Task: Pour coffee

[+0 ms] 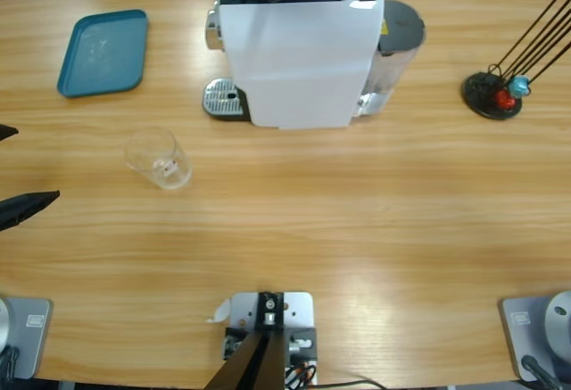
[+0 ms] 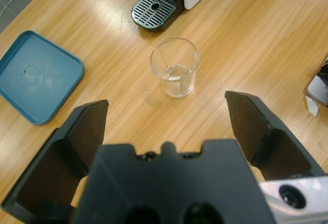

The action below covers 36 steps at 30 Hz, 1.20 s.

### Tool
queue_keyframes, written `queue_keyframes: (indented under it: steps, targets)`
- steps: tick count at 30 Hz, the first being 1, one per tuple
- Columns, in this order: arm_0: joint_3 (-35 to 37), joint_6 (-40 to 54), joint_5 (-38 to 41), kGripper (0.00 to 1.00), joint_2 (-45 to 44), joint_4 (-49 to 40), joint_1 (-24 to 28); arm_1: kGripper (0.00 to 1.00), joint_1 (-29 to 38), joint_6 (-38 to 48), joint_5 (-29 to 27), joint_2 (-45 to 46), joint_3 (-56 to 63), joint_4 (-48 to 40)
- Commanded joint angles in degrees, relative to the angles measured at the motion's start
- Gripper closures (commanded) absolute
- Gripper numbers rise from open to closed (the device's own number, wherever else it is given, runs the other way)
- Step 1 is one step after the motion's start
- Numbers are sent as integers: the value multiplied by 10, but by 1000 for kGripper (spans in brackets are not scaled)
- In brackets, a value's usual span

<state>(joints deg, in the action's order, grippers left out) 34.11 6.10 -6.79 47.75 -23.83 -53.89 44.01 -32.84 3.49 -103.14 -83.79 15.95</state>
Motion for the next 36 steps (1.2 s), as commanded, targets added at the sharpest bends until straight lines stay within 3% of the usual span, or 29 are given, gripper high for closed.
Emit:
queue_keyframes:
  steps: [1,14,24,25,27,30,32,36]
  targets:
    - [-21,-1,-8,0,-5,3,6,1000,-8,-13,1,-33,-3,-4]
    - [-23,-2,-11,0,-8,3,6,1000,-5,-17,35,-19,14,0]
    - [-23,-2,-12,0,-8,3,6,1000,-5,-16,27,-26,18,3]
    - [-23,-1,-12,0,-8,3,6,924,-5,-15,25,-26,19,5]
    - [-23,-2,-12,0,-8,3,6,542,-5,-14,17,-23,21,5]
    - [-24,-2,-12,0,-8,3,6,121,-4,-13,10,-18,21,0]
    - [-24,-2,-12,0,-8,3,6,17,-3,-13,10,-14,21,-3]
    - [-24,-2,-11,0,-8,3,6,0,0,-13,10,-7,21,-5]
